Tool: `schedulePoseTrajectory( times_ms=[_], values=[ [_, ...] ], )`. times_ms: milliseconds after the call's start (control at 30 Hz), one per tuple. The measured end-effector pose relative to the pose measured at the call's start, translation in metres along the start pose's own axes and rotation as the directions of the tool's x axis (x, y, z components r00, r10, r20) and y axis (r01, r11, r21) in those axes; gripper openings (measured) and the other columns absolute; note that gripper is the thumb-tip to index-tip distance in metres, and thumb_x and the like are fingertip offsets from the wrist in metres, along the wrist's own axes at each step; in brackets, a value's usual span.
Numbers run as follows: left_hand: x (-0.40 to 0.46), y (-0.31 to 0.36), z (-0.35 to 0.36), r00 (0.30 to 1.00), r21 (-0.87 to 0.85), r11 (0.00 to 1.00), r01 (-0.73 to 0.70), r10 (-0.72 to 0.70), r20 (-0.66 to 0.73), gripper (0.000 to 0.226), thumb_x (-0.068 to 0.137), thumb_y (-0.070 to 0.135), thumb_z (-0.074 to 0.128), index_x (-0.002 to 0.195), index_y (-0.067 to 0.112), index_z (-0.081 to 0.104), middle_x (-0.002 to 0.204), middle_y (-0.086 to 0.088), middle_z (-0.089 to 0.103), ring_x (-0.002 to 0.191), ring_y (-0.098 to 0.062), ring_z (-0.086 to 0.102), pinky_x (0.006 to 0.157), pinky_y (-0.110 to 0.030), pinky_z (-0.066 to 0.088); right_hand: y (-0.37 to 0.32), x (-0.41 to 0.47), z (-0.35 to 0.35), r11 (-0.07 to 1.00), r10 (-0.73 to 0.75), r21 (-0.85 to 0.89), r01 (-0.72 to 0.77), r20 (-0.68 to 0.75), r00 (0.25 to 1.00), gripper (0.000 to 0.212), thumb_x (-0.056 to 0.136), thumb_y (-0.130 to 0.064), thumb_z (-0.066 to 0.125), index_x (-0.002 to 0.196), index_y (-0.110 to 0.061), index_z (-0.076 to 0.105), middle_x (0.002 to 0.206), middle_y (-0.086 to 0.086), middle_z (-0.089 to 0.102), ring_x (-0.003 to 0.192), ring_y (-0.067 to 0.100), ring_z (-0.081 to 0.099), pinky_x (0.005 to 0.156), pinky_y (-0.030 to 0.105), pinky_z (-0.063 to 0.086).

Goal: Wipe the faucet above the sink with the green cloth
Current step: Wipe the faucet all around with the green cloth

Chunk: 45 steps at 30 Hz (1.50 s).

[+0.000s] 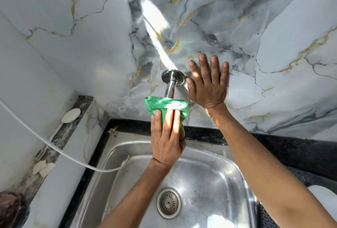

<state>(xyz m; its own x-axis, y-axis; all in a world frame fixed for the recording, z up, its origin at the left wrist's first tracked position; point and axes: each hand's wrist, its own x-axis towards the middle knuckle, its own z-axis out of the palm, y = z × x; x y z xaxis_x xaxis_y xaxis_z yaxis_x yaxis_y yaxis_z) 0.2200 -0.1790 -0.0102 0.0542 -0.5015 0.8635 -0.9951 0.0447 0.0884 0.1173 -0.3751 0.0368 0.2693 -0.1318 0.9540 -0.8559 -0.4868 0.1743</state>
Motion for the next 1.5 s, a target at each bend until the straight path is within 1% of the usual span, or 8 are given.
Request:
schedulePoseTrajectory(
  times_ms=[133,233,333,633,767,1033,1200,1500],
  values=[
    [0.045,0.006,-0.011,0.980,-0.100,0.981,0.164,-0.151,0.126,0.062,0.090,0.010,0.055,0.151,0.007,0.046,0.157,-0.013,0.046,0.151,-0.042,0.039,0.122,-0.055,0.039,0.001,-0.004,0.001,1.000,0.002,-0.007,-0.002,-0.018,1.000,0.070,0.103,-0.045,0.042,0.166,-0.024,0.021,0.177,0.002,0.003,0.165,0.026,0.000,0.134,0.052,0.000],
    [0.091,0.005,-0.021,0.884,-0.072,0.939,0.338,-0.290,0.367,0.074,0.082,0.024,0.061,0.153,0.015,0.044,0.157,-0.007,0.047,0.146,-0.033,0.045,0.114,-0.047,0.051,0.003,-0.004,0.004,1.000,0.004,-0.011,-0.004,-0.032,0.999,0.070,0.101,-0.046,0.048,0.165,-0.024,0.027,0.177,0.002,0.008,0.164,0.027,0.005,0.134,0.053,0.002],
    [0.120,0.002,-0.026,0.806,0.024,0.949,0.316,-0.282,0.520,0.086,0.079,0.032,0.071,0.156,0.015,0.036,0.159,-0.012,0.041,0.135,-0.035,0.055,0.100,-0.044,0.060,0.003,-0.004,0.004,1.000,-0.002,-0.022,0.001,-0.029,1.000,0.069,0.102,-0.046,0.047,0.165,-0.023,0.027,0.177,0.002,0.008,0.164,0.027,0.004,0.134,0.053,0.001],
    [0.175,0.021,-0.019,0.748,0.212,0.933,0.290,-0.359,0.558,0.047,0.099,0.015,0.055,0.141,0.020,0.037,0.155,-0.016,0.029,0.090,-0.040,0.069,0.065,-0.040,0.050,0.002,-0.001,0.007,0.998,-0.001,-0.067,-0.002,-0.048,0.999,0.081,0.095,-0.052,0.059,0.164,-0.021,0.032,0.177,0.005,0.012,0.164,0.029,0.007,0.134,0.054,0.005],
    [0.156,0.023,-0.027,0.780,0.247,0.959,0.142,-0.262,0.569,0.049,0.102,0.012,0.052,0.147,0.021,0.035,0.153,-0.013,0.032,0.096,-0.039,0.066,0.074,-0.043,0.055,0.001,0.000,0.003,0.998,-0.004,-0.061,0.002,-0.032,0.999,0.090,0.091,-0.053,0.063,0.166,-0.021,0.025,0.177,0.004,0.008,0.164,0.029,0.005,0.134,0.054,0.004],
    [0.104,0.017,-0.031,0.881,0.167,0.960,0.223,-0.272,0.387,0.064,0.079,0.004,0.052,0.141,0.019,0.061,0.148,-0.010,0.060,0.126,-0.043,0.060,0.095,-0.051,0.059,0.002,0.002,0.004,0.999,0.000,-0.034,-0.001,-0.030,1.000,0.068,0.105,-0.048,0.043,0.165,-0.023,0.026,0.177,0.002,0.007,0.164,0.027,0.003,0.134,0.053,0.002],
    [0.063,0.023,-0.017,0.962,0.147,0.984,0.102,-0.135,0.236,0.060,0.099,0.039,0.056,0.155,0.017,0.048,0.170,-0.004,0.033,0.163,-0.034,0.010,0.132,-0.055,0.009,0.001,0.003,0.000,1.000,0.010,0.002,-0.010,-0.002,1.000,0.067,0.105,-0.046,0.038,0.166,-0.025,0.020,0.177,0.001,0.000,0.164,0.026,-0.003,0.134,0.052,-0.001],
    [0.033,0.019,0.004,0.983,0.084,0.980,0.181,-0.183,0.015,0.066,0.107,0.035,0.044,0.165,0.015,0.020,0.177,0.001,0.002,0.164,-0.031,-0.004,0.133,-0.053,0.002,0.001,0.003,-0.002,1.000,0.012,-0.009,-0.011,0.034,0.999,0.068,0.105,-0.045,0.036,0.167,-0.025,0.013,0.178,0.000,-0.001,0.164,0.024,-0.009,0.133,0.050,-0.006]
  ],
)
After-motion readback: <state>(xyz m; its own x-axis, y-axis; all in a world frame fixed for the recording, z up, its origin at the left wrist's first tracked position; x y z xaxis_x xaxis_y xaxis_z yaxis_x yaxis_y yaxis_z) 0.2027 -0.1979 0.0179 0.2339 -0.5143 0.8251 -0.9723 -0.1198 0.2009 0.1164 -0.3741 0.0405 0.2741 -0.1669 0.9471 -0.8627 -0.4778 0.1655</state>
